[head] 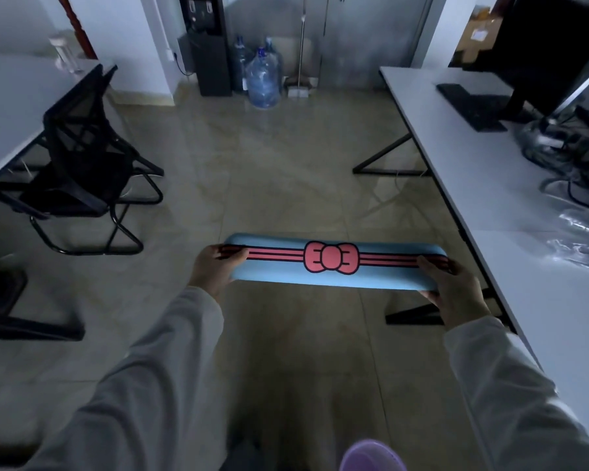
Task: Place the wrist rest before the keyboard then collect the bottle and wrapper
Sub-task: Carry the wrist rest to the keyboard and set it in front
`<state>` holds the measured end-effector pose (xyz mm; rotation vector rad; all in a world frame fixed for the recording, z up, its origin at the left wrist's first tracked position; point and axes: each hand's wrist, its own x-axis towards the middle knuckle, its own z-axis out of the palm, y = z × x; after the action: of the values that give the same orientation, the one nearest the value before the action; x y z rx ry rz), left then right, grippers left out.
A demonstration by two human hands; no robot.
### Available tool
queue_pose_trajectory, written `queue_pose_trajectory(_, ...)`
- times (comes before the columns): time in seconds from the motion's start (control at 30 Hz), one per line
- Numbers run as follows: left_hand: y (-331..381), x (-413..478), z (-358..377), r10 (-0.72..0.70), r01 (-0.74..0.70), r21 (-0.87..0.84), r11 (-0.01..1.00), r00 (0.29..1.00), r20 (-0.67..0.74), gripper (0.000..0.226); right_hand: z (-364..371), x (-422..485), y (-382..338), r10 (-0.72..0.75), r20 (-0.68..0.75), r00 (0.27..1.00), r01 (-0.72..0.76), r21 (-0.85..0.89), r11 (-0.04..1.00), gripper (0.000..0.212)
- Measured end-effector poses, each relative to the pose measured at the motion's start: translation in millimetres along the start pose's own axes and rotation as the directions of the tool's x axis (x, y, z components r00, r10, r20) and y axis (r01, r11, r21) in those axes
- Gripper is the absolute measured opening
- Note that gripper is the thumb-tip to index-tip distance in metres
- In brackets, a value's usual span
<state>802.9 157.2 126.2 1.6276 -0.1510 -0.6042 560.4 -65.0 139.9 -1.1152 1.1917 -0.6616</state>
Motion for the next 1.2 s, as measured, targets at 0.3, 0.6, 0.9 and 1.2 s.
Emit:
queue_pose_trajectory(0.3, 42.3, 126.7, 25.7, 0.021, -0.023, 0.026, 0.999, 0.996, 0.085, 0.013, 67.6, 93.8, -36.1, -0.019, -0.052, 0.998, 0.021, 0.043, 0.999, 0.041)
queue_pose_trajectory(0.6, 102.1, 288.0, 56.6, -0.016, 0.020, -0.017, 1.000, 0.983, 0.184, 0.017, 149.2, 191.8, -90.4, -0.031, -0.176, 0.984, 0.041, 0.054, 0.998, 0.035)
queue_pose_trajectory(0.9, 125.6, 400.2, 112.3, -0.052, 0.041, 0.048, 0.998, 0.964, 0.259, 0.015, 183.5, 278.4, -111.2, 0.007, -0.284, 0.959, 0.006, 0.046, 0.999, 0.031)
queue_pose_trajectory(1.2, 153.2, 504.4, 207.9, -0.024, 0.002, 0.076, 0.997, 0.957, 0.289, 0.017, 191.4, 391.1, -150.8, 0.005, -0.322, 0.947, 0.037, 0.125, 0.992, 0.019)
